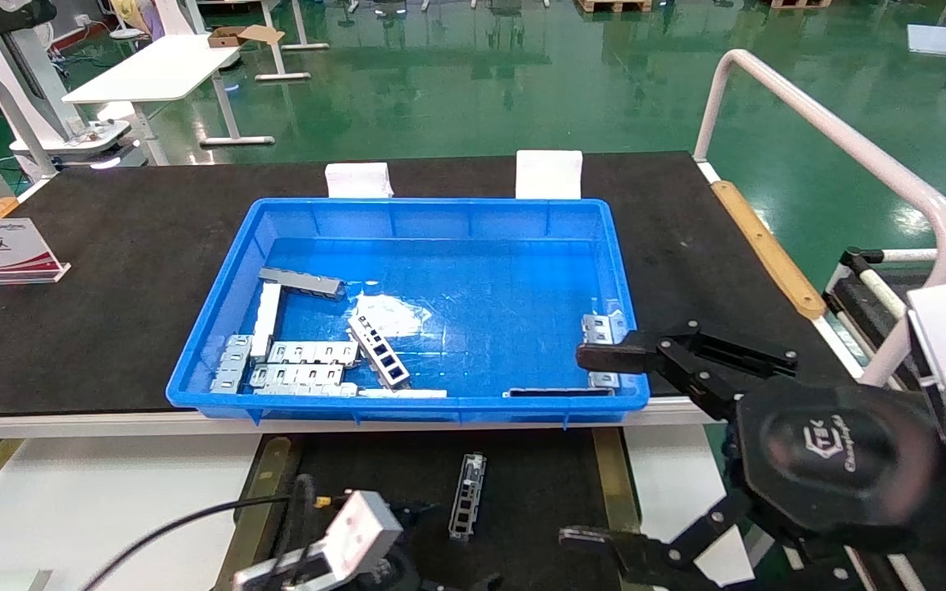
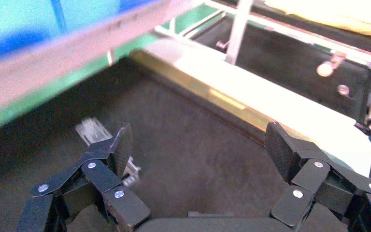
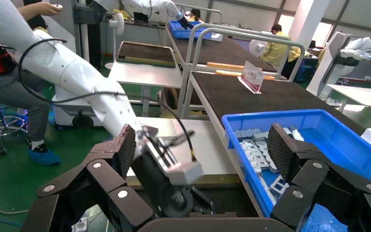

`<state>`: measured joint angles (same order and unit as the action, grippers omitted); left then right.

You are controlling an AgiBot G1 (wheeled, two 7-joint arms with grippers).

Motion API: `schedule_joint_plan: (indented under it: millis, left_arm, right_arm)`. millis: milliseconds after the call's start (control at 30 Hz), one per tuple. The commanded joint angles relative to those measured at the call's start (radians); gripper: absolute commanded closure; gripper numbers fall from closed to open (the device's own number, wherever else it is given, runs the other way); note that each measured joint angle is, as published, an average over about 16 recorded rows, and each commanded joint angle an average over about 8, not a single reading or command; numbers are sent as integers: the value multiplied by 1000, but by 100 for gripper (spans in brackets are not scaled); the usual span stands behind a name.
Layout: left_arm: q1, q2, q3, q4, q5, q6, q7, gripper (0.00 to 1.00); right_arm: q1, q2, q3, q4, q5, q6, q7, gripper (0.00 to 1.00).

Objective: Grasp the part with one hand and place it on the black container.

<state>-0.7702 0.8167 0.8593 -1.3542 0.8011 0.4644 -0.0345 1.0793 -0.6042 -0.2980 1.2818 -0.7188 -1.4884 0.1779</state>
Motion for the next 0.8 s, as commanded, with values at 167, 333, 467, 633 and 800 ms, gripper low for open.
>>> schedule_joint_plan:
  millis: [167,333,467,633,800]
  left_arm:
    - [54,-74,-142,4,-87,211,192,0]
    - [64,-135,-197,5,-127,342,286,0]
    - [58,-174,-227,5,-153,418,324,0]
    - [51,-208,-253,4,-182,475,346,0]
    - [51,-221,-264,3,-197,496,353,0]
  right_arm:
    - [0,0,0,0,0,0,0,0]
    - [0,0,-1,0,0,0,0,0]
    - [0,0,-1,0,1,0,0,0]
    - [0,0,-1,0,1,0,-1,0]
    - [0,1,-1,0,1,1,-1,0]
